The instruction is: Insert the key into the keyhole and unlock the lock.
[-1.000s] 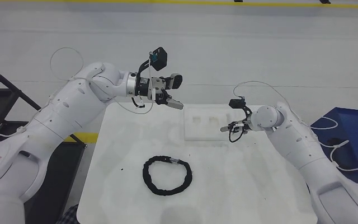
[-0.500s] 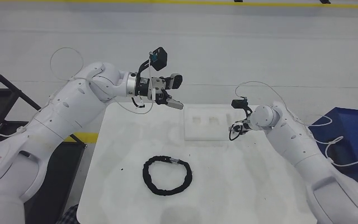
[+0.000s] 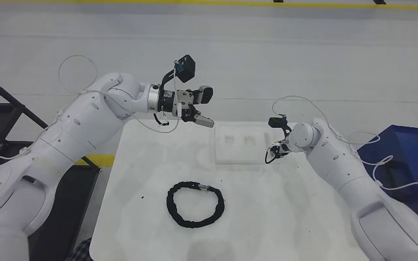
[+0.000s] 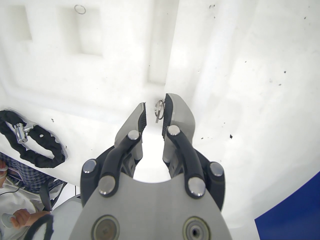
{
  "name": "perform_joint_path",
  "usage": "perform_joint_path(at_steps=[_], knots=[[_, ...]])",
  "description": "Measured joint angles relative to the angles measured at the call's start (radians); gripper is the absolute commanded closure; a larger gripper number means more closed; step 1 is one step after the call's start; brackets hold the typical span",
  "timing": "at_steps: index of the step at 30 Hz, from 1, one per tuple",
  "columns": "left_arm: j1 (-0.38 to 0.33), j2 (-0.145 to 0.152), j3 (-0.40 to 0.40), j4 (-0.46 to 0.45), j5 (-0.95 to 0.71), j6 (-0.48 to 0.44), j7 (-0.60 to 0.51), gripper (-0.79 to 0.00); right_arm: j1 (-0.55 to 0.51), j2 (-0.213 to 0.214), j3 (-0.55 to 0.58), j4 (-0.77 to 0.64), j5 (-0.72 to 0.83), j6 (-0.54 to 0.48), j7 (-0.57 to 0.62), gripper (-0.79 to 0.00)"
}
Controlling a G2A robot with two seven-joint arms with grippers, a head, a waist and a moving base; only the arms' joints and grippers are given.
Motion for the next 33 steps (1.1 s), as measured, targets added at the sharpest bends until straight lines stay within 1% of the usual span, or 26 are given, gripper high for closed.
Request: perform_joint_path(at_steps=[7,8,9,14,20,26,29,33], knots=[[0.000,0.000,0.000,0.000,0.000,0.000,0.000,-0.785,0.008,-0.020,-0.012,0.040,-0.013,0.023,-0.006,-0.080],[0.000,0.000,0.000,0.000,0.000,0.000,0.000,-0.785,0.009,-0.023,-0.013,0.045,-0.013,0.024,-0.008,-0.031],[0.000,0.000,0.000,0.000,0.000,0.000,0.000,-0.785,0.011,-0.026,-0.014,0.053,-0.013,0.024,-0.009,0.000],[0.000,0.000,0.000,0.000,0.000,0.000,0.000,-0.785,0.024,-0.037,-0.021,0.065,-0.034,0.030,-0.012,0.000],[0.000,0.000,0.000,0.000,0.000,0.000,0.000,-0.785,0.036,-0.036,-0.018,0.027,-0.080,0.072,-0.005,0.000],[0.000,0.000,0.000,0.000,0.000,0.000,0.000,-0.785,0.023,-0.011,0.020,-0.070,-0.111,0.102,0.005,0.000],[0.000,0.000,0.000,0.000,0.000,0.000,0.000,-0.785,-0.004,0.012,0.061,-0.151,-0.115,0.100,0.008,0.000],[0.000,0.000,0.000,0.000,0.000,0.000,0.000,-0.785,-0.073,0.061,0.162,-0.299,-0.080,0.059,0.020,0.000]])
